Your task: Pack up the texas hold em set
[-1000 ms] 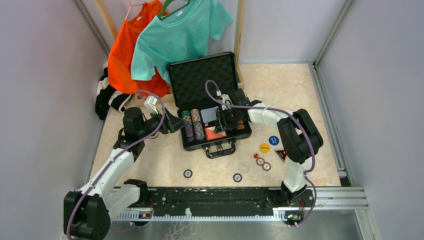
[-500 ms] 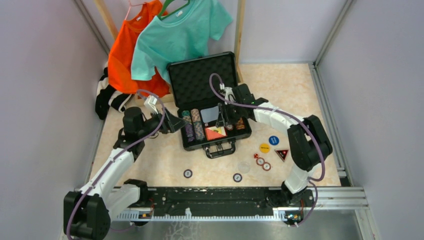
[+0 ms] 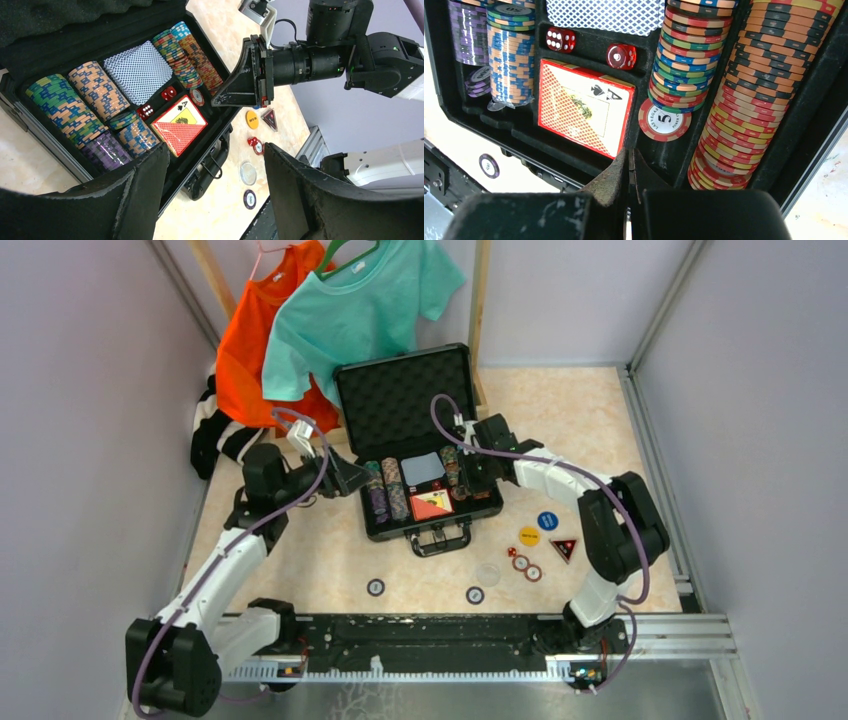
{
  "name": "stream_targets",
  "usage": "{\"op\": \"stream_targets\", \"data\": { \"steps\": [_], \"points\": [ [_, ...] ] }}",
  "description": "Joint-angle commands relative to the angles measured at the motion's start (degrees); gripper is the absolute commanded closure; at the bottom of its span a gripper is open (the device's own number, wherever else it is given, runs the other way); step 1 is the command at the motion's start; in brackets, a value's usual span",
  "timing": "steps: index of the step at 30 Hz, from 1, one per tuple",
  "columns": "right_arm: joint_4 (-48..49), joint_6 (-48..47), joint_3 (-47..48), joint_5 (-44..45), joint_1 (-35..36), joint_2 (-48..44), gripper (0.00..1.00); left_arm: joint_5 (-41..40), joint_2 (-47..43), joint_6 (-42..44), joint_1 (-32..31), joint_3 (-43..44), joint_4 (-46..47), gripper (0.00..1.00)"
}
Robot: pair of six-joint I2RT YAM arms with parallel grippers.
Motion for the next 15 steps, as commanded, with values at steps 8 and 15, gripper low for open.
{"op": "stream_targets", "data": {
  "steps": [8, 15],
  "points": [
    [-0.13, -1.48, -1.47, 2.25, 0.05, 0.09, 1.0, -0.9, -1.2, 1.23, 0.46, 0.91, -0.88, 0.24],
    [0.71, -1.22, -2.21, 1.83, 0.19, 1.91, 1.0, -0.94, -1.87, 1.41, 0.46, 0.31, -0.84, 0.24]
  ]
}}
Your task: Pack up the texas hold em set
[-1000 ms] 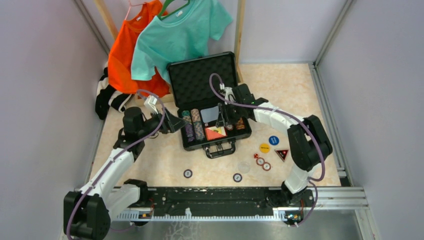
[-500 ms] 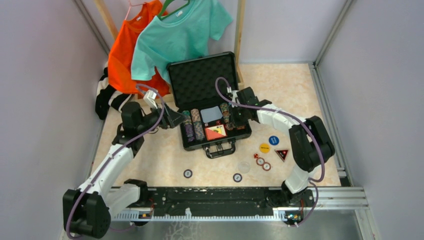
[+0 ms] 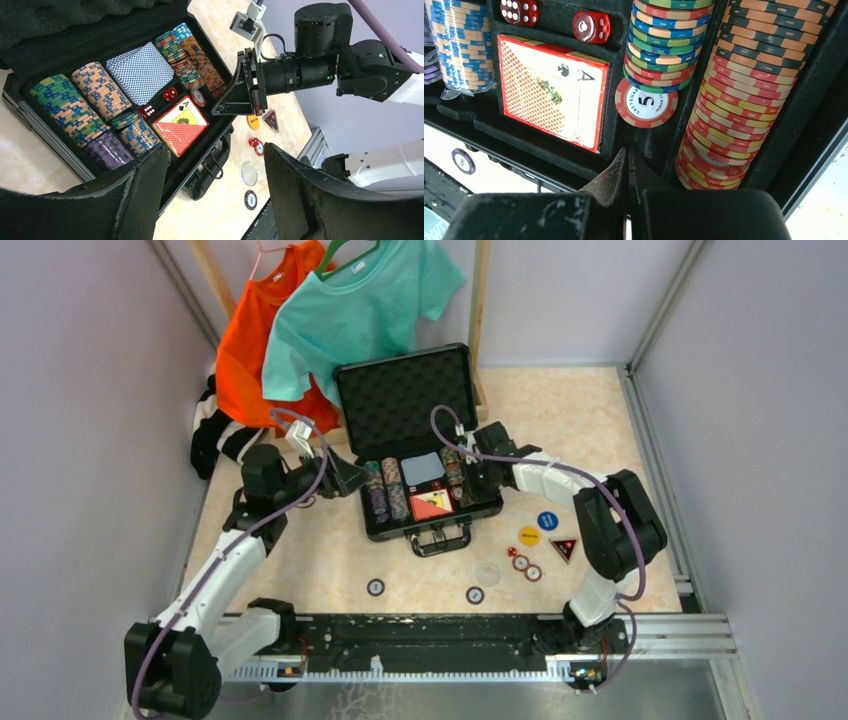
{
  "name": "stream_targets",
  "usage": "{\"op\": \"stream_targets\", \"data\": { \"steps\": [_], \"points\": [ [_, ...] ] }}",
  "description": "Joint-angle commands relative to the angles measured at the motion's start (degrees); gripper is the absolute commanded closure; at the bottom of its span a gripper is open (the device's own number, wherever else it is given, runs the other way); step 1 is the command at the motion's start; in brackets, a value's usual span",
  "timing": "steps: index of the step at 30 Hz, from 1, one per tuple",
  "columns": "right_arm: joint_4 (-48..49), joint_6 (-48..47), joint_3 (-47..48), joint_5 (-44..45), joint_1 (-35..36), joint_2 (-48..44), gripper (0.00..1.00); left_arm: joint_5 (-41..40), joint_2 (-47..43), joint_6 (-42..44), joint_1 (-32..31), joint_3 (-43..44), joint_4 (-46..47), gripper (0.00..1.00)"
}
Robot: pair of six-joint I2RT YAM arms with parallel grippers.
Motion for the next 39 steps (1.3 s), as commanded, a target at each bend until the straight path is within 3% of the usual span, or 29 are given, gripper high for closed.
{"op": "stream_targets", "data": {
  "steps": [1, 15, 39],
  "points": [
    [1.57, -0.3, 0.65, 0.16, 0.22, 1.52, 1.0, -0.4, -1.27, 1.09, 0.46, 0.22, 0.05, 0.24],
    [2.06, -1.22, 5.18, 2.77, 0.23, 8.41, 1.0, -2.21, -1.74, 2.42, 0.46, 0.26, -2.03, 0.24],
    [3.92, -1.28, 10.91, 4.64, 0.23, 12.46, 1.0, -2.45, -0.36, 2.49, 0.46, 0.18, -1.74, 0.24]
  ]
}}
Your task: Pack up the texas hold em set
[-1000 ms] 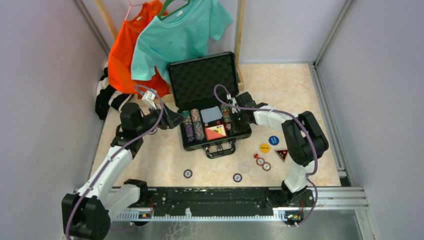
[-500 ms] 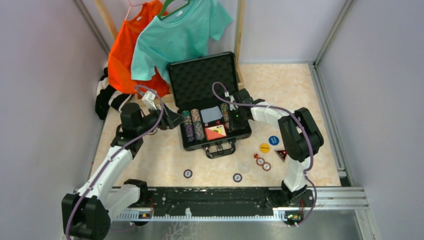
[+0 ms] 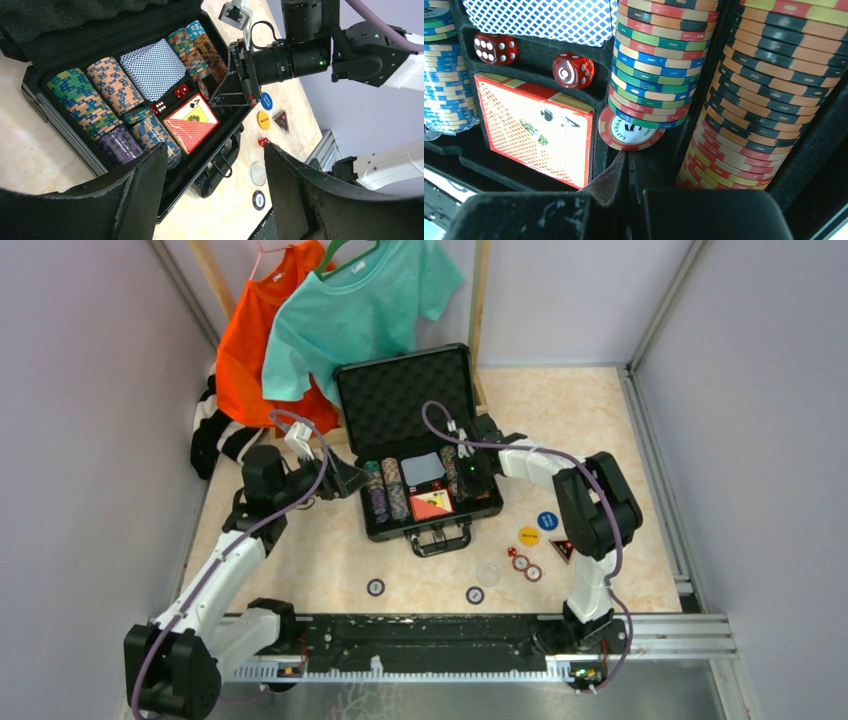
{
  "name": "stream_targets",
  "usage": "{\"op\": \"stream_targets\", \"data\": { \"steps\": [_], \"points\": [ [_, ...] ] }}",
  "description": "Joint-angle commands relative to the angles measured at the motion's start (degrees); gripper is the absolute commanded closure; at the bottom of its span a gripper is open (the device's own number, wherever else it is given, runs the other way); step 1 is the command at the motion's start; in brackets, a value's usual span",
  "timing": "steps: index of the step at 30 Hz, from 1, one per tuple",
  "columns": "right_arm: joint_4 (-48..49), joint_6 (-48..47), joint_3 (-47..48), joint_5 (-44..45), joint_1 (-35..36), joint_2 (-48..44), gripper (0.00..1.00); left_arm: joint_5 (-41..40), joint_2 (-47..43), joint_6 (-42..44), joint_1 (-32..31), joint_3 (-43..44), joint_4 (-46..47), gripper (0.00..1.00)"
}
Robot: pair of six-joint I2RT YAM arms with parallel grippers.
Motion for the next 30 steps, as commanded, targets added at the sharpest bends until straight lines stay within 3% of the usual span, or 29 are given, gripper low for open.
{"op": "stream_targets", "data": {
  "steps": [1, 30],
  "points": [
    [7.72, -0.56, 2.22, 3.93, 0.27, 2.71, 1.0, -0.22, 0.24, 0.88, 0.5, 0.17, 0.57, 0.24],
    [11.18, 0.55, 4.16, -0.47, 2.16, 6.94, 1.0, -0.02, 0.29, 1.05, 0.46, 0.44, 0.07, 0.24]
  ]
}}
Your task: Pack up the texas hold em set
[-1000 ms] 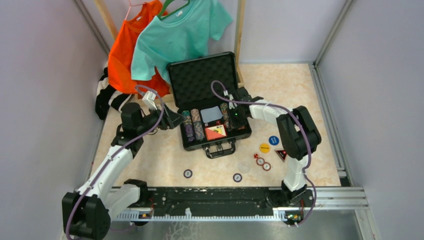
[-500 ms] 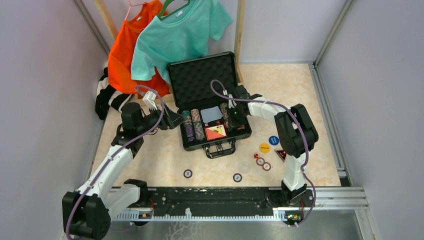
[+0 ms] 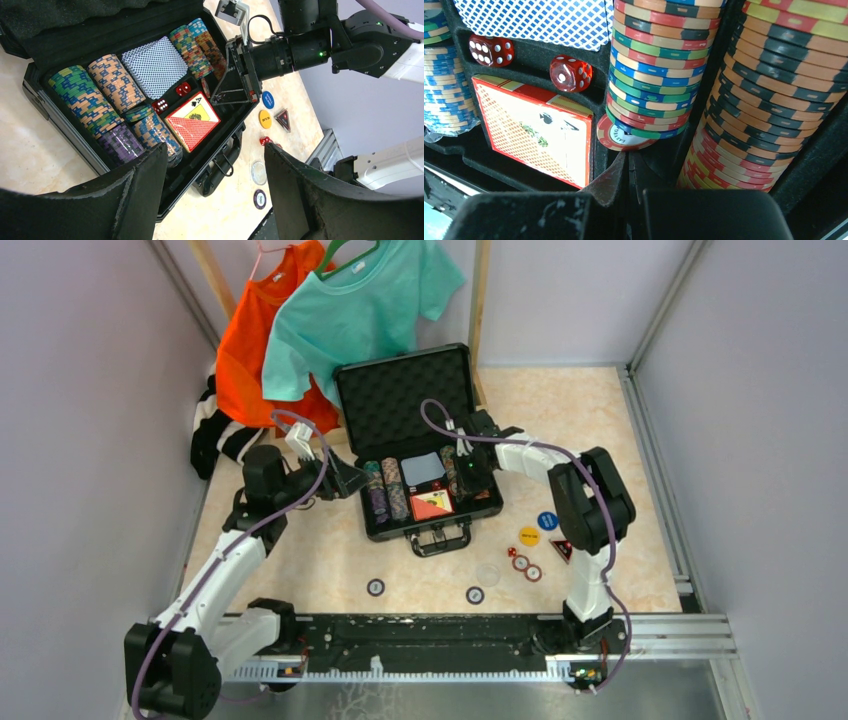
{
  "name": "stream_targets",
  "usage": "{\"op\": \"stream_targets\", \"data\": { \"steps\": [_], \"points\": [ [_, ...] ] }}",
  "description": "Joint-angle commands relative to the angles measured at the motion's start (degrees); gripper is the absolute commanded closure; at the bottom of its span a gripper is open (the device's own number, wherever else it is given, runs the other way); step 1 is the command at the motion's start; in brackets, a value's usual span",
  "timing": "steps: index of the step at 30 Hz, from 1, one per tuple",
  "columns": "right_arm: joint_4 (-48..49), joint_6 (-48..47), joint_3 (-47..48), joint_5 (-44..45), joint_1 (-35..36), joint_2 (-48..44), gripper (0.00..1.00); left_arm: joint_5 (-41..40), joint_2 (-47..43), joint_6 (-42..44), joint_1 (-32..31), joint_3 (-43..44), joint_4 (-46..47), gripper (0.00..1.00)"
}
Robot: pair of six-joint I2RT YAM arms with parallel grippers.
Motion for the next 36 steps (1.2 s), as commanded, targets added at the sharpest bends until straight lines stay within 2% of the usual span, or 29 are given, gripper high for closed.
{"op": "stream_targets", "data": {
  "steps": [1, 10, 23, 36],
  "points": [
    [16.28, 0.56, -1.09, 0.72, 2.31, 2.75, 1.0, 0.15, 0.1, 0.79, 0.46, 0.47, 0.51, 0.24],
    [15.38, 0.45, -4.02, 1.14, 2.4, -2.69, 1.0, 0.68, -0.65, 0.62, 0.46, 0.33, 0.44, 0.23],
    [12.65, -0.72, 0.78, 3.78, 2.43, -1.15, 1.0, 0.9, -0.77, 0.41, 0.46, -0.33, 0.75, 0.23],
    [10.04, -0.7, -3.72, 0.08, 2.4, -12.12, 1.0, 2.02, -0.62, -0.22, 0.45, -0.57, 2.31, 0.22]
  ]
}}
